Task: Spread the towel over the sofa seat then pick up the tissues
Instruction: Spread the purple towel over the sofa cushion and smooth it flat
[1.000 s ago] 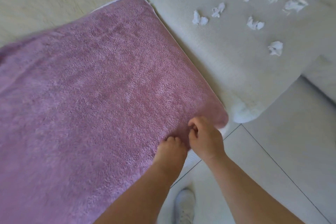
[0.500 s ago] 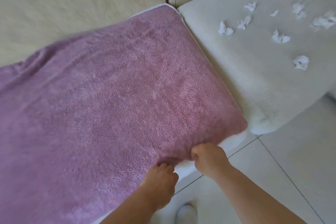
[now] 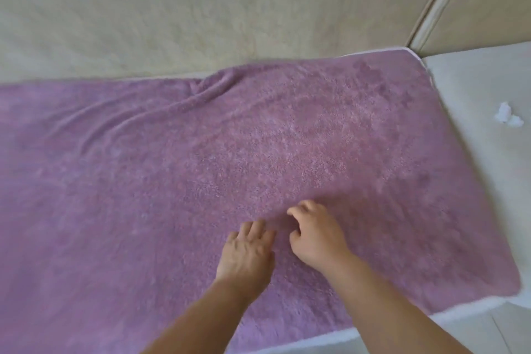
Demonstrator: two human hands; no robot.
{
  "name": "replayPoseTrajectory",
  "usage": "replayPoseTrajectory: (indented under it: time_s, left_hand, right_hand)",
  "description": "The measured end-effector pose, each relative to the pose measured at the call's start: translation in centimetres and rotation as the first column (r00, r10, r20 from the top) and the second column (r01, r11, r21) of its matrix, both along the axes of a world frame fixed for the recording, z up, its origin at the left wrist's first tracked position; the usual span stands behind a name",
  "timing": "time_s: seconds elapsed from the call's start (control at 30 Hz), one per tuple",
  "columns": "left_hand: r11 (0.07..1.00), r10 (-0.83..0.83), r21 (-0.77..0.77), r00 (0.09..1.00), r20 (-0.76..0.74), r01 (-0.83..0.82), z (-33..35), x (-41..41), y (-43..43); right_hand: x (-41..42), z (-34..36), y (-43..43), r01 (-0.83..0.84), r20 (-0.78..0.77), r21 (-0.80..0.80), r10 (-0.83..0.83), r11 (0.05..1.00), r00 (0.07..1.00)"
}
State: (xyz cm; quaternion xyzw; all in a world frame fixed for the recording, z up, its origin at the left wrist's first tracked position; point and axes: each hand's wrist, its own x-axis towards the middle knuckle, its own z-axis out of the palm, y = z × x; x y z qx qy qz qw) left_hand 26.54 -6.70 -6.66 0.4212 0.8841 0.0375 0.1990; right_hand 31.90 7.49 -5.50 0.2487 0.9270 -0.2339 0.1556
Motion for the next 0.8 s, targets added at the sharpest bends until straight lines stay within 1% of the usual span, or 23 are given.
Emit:
replayPoseTrajectory:
  time_s: [0.1, 0.17, 0.23, 0.3, 0.37, 0.4, 0.53, 0.67, 0.7, 0.8]
  left_hand:
    - [0.982, 0.041, -0.187, 0.999, 0.01, -0.038, 0.5, -4.8, -3.2]
    - [0.967, 0.085, -0.241, 0.996, 0.0, -0.083, 0.0, -7.8, -6.0]
    - [0.959, 0.096, -0.27, 0.995, 0.019, -0.087, -0.8, -10.1, -8.2]
    - [0.962, 0.037, -0.273, 0.999, 0.023, -0.029, -1.3, -11.9, -9.1]
    - [0.967, 0.023, -0.254, 1.0, 0.013, -0.019, -1.8, -13.8, -9.1]
    - [0.97, 0.042, -0.24, 0.999, 0.006, -0.039, -2.1, -15.0, -8.9]
    - [0.966, 0.149, -0.212, 0.989, -0.005, -0.146, -2.7, -19.8, -7.6]
    - [0.962, 0.175, -0.209, 0.985, -0.009, -0.173, -2.6, -24.8, -6.3]
    - [0.961, 0.181, -0.212, 0.983, -0.013, -0.18, -2.6, -26.1, -6.1]
    - [0.951, 0.215, -0.217, 0.975, -0.05, -0.221, -2.5, -30.2, -5.1]
  right_hand:
    - [-3.9, -0.5, -4.0, -0.088, 0.0, 0.032, 0.089, 0.996, 0.996]
    - [-6.5, -1.5, -6.8, -0.146, 0.045, 0.063, 0.144, 0.987, 0.989]
    - [-8.7, -2.4, -9.2, -0.184, 0.095, 0.081, 0.176, 0.98, 0.98]
    - [-10.6, -3.2, -10.8, -0.234, 0.141, 0.092, 0.22, 0.968, 0.965]
    - [-12.6, -4.1, -11.5, -0.215, 0.162, 0.161, 0.189, 0.963, 0.968]
    - [-14.0, -4.3, -11.5, -0.203, 0.157, 0.182, 0.175, 0.962, 0.972]
    - [-19.4, -4.0, -10.3, -0.235, 0.108, 0.136, 0.222, 0.962, 0.969]
    - [-24.7, -4.0, -8.3, -0.235, 0.094, 0.102, 0.226, 0.967, 0.969]
    - [-26.1, -4.0, -7.9, -0.234, 0.101, 0.083, 0.225, 0.969, 0.969]
    - [-30.0, -4.1, -6.3, -0.289, 0.154, 0.093, 0.273, 0.953, 0.95]
